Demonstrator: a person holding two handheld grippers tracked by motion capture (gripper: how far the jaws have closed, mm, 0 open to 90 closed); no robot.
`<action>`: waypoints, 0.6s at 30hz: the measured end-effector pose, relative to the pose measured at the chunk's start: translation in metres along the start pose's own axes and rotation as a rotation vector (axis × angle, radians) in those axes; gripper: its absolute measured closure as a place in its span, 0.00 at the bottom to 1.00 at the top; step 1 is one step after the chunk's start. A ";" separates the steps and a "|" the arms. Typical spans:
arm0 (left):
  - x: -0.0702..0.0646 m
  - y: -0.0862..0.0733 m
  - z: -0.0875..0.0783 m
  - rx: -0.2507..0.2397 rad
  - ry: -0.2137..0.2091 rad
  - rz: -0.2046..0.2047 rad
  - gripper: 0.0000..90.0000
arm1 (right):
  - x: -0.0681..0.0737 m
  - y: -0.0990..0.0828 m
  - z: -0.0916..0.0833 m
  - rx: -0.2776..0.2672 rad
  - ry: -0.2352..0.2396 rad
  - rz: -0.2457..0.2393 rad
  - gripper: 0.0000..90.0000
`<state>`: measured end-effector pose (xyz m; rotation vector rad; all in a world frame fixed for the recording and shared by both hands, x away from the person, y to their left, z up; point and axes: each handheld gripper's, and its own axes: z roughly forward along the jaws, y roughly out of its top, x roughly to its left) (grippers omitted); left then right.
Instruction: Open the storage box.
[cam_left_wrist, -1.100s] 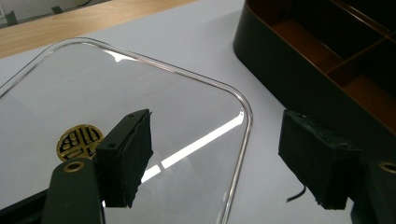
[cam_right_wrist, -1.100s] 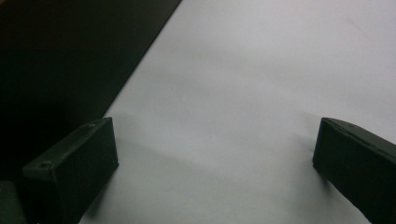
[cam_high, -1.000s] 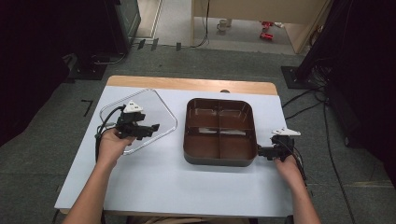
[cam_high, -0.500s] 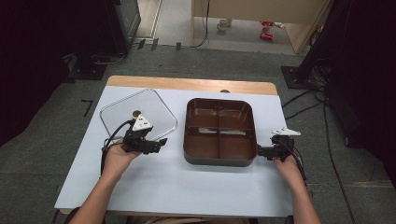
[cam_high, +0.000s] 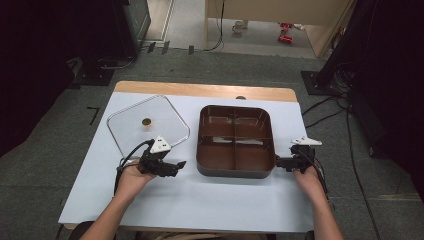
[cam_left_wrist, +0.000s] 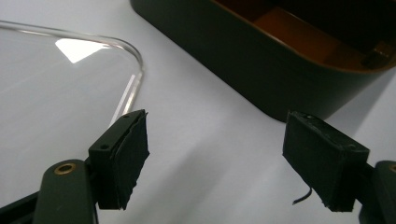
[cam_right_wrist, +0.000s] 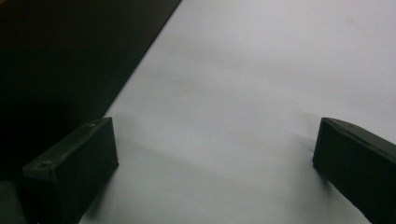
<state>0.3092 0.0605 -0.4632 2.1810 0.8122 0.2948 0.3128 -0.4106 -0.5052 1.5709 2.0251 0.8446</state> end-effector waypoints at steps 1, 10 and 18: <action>-0.004 0.000 0.004 0.013 -0.002 0.015 0.25 | 0.000 0.000 0.000 0.000 0.000 -0.001 0.00; -0.017 -0.004 0.025 0.071 -0.003 0.084 0.25 | 0.000 0.000 0.000 0.000 0.000 0.000 0.00; -0.016 -0.006 0.037 0.082 -0.012 0.085 0.24 | 0.000 0.000 0.000 0.000 0.000 -0.001 0.00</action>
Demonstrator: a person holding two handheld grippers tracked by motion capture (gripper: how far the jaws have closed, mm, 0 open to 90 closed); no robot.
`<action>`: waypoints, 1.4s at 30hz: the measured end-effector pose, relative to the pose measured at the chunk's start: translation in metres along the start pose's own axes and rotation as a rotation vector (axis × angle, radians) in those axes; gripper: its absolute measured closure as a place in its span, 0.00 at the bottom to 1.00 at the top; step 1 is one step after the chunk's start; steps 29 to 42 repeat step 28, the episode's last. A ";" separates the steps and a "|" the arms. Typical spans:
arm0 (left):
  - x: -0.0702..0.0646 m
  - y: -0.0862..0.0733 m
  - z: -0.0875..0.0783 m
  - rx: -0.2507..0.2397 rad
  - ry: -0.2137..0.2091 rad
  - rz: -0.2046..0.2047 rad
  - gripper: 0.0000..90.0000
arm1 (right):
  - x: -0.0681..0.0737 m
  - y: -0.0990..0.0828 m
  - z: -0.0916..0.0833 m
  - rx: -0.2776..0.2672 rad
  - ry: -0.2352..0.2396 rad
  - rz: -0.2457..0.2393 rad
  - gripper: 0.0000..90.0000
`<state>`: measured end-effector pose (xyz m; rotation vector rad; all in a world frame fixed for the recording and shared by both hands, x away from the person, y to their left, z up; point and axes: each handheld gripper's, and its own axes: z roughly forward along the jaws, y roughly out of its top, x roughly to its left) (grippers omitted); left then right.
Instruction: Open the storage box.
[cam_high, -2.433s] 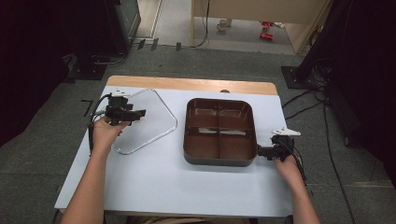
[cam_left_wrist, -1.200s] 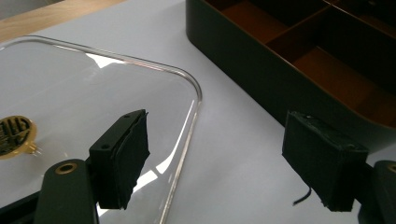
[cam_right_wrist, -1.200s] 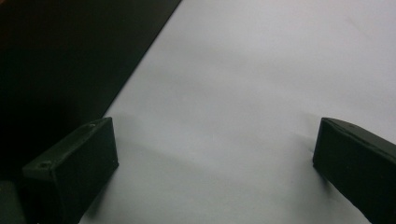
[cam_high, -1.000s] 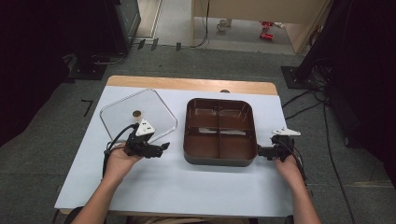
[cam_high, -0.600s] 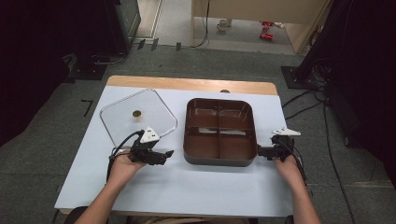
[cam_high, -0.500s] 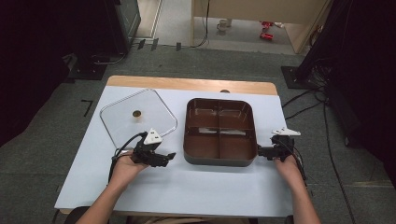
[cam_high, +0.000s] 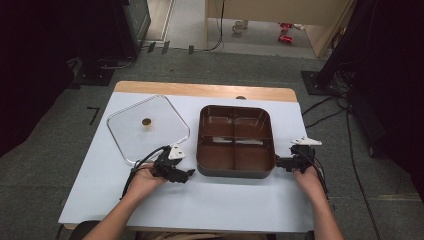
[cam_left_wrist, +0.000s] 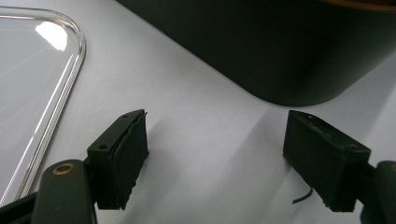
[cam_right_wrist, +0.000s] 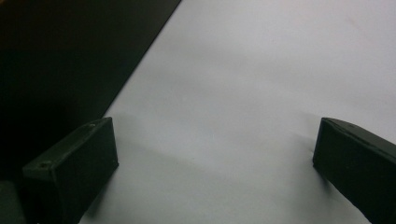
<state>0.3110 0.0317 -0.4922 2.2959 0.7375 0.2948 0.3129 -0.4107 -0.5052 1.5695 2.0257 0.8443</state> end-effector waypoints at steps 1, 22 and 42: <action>0.000 -0.001 0.001 -0.007 -0.003 0.006 0.24 | 0.000 0.000 0.000 0.000 0.000 0.000 0.00; 0.003 -0.008 0.002 -0.064 -0.019 0.013 0.22 | 0.000 0.000 0.000 0.000 0.000 0.000 0.00; 0.002 -0.008 0.002 -0.062 0.006 -0.002 0.17 | 0.000 0.000 0.000 0.000 -0.001 0.000 0.00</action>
